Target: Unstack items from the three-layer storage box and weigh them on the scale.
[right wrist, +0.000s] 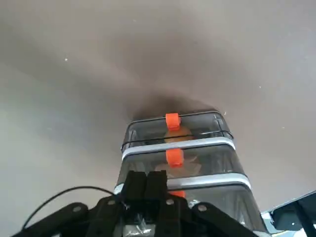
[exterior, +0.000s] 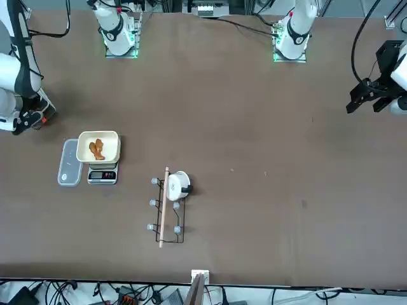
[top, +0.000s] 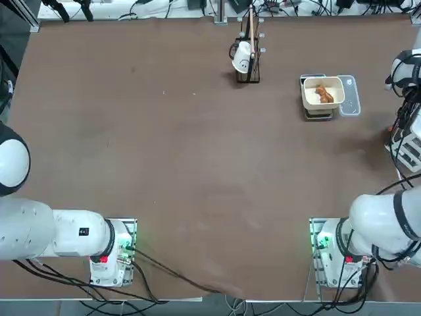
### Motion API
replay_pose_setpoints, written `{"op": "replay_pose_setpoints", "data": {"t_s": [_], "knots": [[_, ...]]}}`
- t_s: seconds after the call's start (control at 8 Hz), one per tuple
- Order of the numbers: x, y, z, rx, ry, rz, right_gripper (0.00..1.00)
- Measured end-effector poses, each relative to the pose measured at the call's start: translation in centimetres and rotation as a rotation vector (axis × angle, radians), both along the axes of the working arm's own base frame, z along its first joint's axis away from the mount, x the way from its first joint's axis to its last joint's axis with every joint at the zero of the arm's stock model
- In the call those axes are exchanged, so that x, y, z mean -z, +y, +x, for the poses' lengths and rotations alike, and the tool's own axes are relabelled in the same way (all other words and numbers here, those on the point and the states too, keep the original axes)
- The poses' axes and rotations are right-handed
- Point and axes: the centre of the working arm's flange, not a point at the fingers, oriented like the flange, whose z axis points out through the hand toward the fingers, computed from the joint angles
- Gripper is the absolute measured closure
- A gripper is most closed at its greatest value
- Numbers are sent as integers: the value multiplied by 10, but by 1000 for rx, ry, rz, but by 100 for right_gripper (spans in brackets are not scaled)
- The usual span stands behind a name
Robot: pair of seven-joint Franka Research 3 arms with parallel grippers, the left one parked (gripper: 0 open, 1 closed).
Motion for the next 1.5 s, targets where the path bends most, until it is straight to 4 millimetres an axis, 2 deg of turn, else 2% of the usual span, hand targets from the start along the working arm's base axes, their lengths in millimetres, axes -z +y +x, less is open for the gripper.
{"op": "replay_pose_setpoints", "data": {"t_s": [0.12,0.38,0.5,0.62,0.75,1.0,1.5], "knots": [[-3,5,5,16,-23,17,96],[-15,33,30,12,-81,59,86],[-14,42,37,-6,-89,63,70],[-5,41,39,-20,-92,60,50],[11,32,37,-23,-86,55,35],[31,7,25,-25,-56,33,38],[30,-16,13,-45,-26,-6,43]]}}
